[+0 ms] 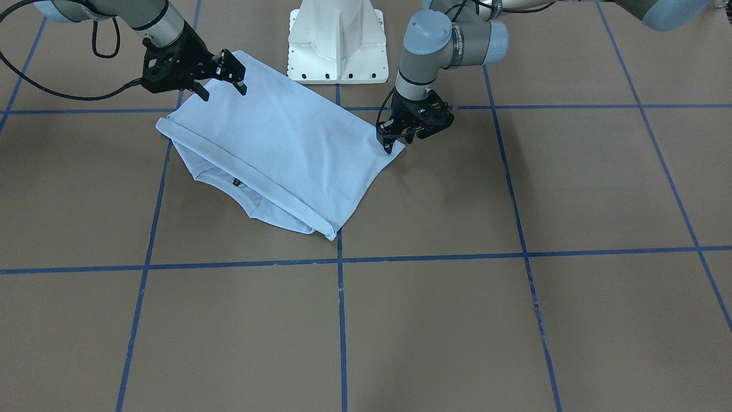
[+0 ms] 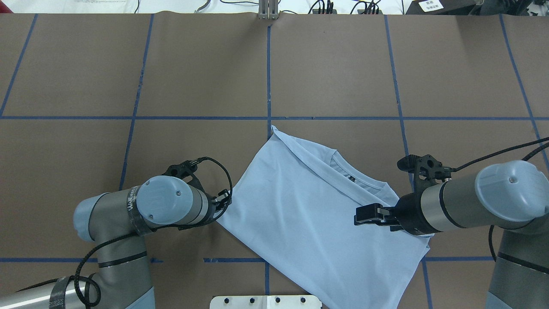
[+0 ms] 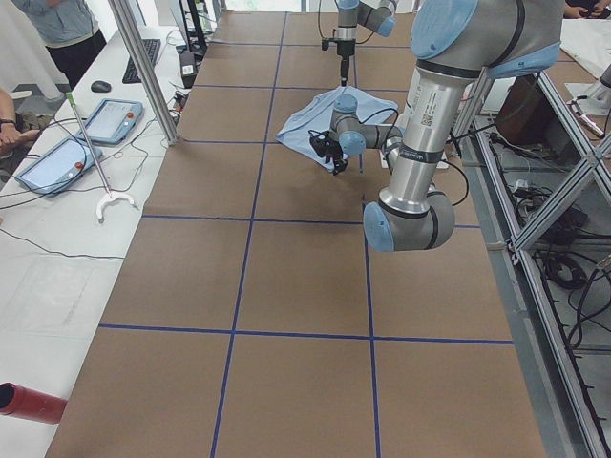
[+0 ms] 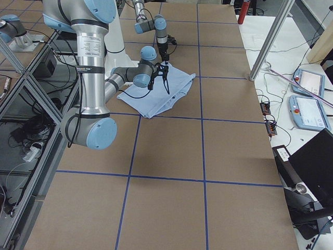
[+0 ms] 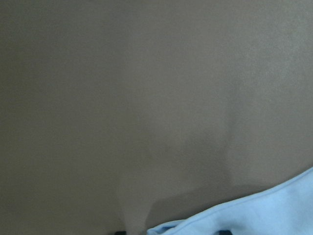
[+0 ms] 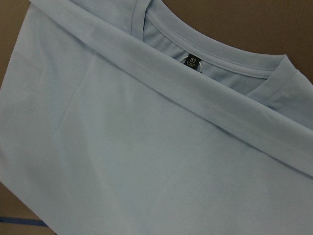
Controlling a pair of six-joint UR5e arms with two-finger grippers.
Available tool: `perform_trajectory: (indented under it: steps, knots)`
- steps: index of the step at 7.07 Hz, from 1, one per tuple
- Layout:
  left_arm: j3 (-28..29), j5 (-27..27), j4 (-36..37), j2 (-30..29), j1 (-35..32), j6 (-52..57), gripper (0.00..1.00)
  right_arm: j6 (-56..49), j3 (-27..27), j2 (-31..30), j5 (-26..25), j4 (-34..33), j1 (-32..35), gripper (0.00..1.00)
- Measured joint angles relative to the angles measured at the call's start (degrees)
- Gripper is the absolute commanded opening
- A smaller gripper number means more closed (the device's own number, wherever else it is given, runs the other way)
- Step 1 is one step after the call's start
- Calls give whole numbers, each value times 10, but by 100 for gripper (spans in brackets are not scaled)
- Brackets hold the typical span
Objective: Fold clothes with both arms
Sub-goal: 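Lower the left gripper to the shirt edge nearest it while the right gripper holds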
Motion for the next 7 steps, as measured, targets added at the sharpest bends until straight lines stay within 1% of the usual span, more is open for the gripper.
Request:
perform_trajectory:
  steps: [1,2,5,7]
  knots:
    - [0,0,0,0,1,0,7,0,0,0,0,0,0,100]
    - [-1,0,0,0,1,0,0,0,0,-1,1,0,1,100]
    - [-7,0,11,-5,-2,1,0,0,0,-1,1,0,2,100]
    - [-25,-1,54,-19,-31,14,0,0,0,0,4,0,7,100]
